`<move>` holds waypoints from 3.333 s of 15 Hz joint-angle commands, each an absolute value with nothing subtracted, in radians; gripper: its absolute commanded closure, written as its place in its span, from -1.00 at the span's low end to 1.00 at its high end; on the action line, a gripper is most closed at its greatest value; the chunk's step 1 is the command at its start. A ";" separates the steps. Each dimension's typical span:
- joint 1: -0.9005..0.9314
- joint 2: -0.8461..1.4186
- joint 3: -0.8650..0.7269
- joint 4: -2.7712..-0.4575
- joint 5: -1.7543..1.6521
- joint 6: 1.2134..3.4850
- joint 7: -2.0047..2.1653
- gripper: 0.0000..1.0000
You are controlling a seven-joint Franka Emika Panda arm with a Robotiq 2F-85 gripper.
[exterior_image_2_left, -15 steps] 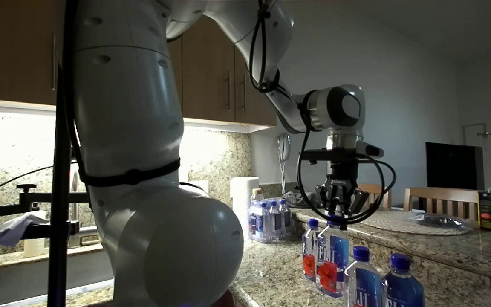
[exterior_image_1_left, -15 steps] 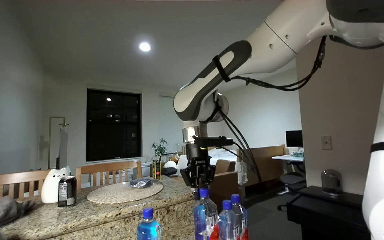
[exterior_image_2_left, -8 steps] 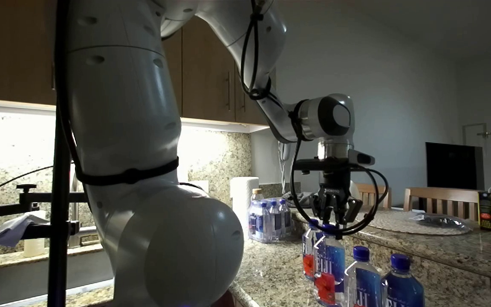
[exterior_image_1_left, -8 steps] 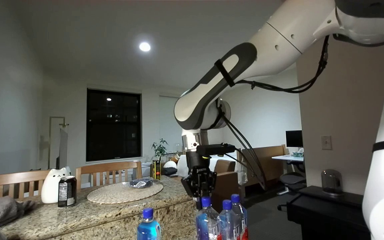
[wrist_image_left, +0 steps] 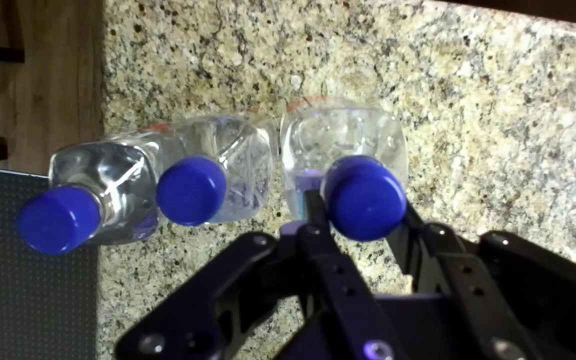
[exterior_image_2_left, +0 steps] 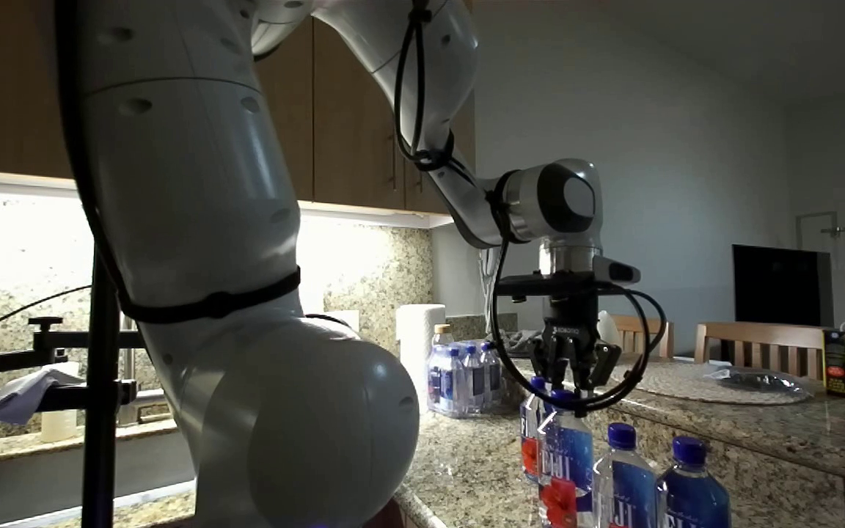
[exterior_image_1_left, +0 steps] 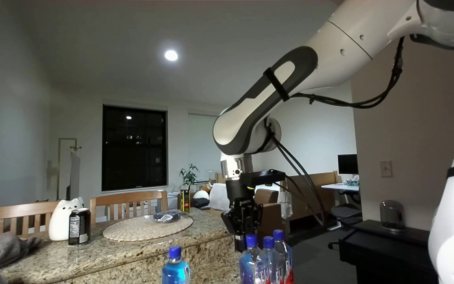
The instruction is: Move the water bottles forward
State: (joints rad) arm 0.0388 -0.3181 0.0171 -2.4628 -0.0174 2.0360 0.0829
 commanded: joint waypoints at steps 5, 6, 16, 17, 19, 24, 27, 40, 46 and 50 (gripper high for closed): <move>0.019 -0.380 0.021 -2.548 -0.045 2.090 0.072 0.73; 0.018 -0.372 0.019 -2.550 -0.046 2.098 0.069 0.73; 0.028 -0.334 0.018 -2.544 -0.027 2.125 0.049 0.74; 0.030 -0.332 0.019 -2.542 -0.025 2.125 0.049 0.74; 0.034 -0.326 0.021 -2.538 -0.021 2.133 0.049 0.74; 0.039 -0.309 0.022 -2.529 -0.021 2.155 0.049 0.74; 0.037 -0.301 0.020 -2.523 -0.021 2.152 0.049 0.74; 0.029 -0.283 0.015 -2.508 -0.030 2.147 0.055 -0.10; 0.031 -0.280 0.013 -2.501 -0.026 2.142 0.050 -0.80; 0.046 -0.270 0.018 -2.459 0.003 2.154 0.050 -1.00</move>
